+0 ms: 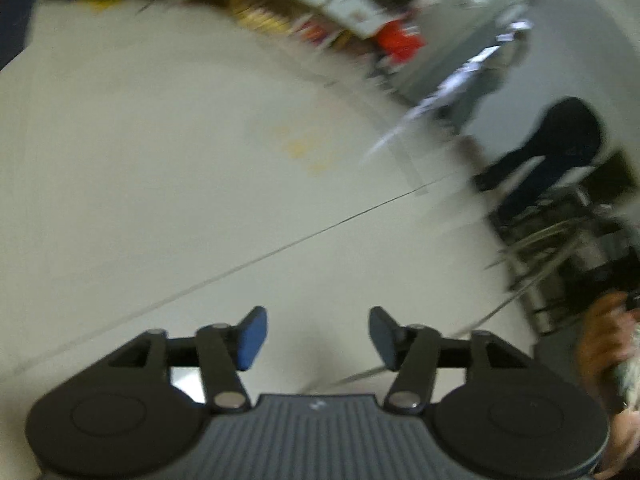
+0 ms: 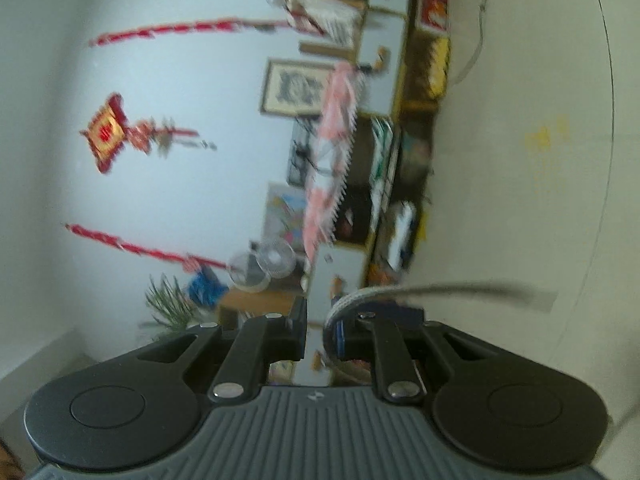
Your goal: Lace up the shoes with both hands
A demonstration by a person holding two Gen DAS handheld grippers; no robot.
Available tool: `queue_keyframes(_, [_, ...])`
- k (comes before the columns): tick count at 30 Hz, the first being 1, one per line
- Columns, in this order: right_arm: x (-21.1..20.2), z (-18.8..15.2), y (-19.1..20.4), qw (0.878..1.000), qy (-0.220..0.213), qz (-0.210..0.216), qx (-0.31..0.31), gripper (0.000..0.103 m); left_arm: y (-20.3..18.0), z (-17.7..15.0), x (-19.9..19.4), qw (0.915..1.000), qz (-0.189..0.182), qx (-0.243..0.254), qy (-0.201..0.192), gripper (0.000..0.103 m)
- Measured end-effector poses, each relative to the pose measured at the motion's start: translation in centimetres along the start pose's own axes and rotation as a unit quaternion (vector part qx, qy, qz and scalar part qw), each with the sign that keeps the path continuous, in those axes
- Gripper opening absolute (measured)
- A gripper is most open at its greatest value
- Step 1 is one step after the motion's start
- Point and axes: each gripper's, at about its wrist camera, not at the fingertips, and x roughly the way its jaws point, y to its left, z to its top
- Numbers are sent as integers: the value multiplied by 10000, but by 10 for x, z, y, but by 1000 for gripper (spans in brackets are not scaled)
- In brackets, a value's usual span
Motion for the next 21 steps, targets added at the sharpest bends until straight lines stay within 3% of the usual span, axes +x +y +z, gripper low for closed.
queue_keyframes(4, [24,-25,-3,9987,493,-159,17,16,-33,8,-2,9964,-718,377,-226,85])
queue_keyframes(8, [44,-49,-3,9954,925,-227,52,16,-54,-4,4,9909,-1121,692,-285,86])
queue_keyframes(12, [59,-67,1,9919,1249,-229,53,16,-62,-12,8,9893,-1034,1021,-103,84])
queue_keyframes(14, [64,-71,4,9911,1316,-217,29,16,-62,-13,6,9895,-953,1085,-5,60])
queue_keyframes(16, [68,-73,6,9907,1347,-212,5,17,-59,-14,3,9903,-845,1097,49,4])
queue_keyframes(21, [74,-76,5,9887,1473,-268,-103,17,-50,-21,-19,9894,-478,1371,-77,1])
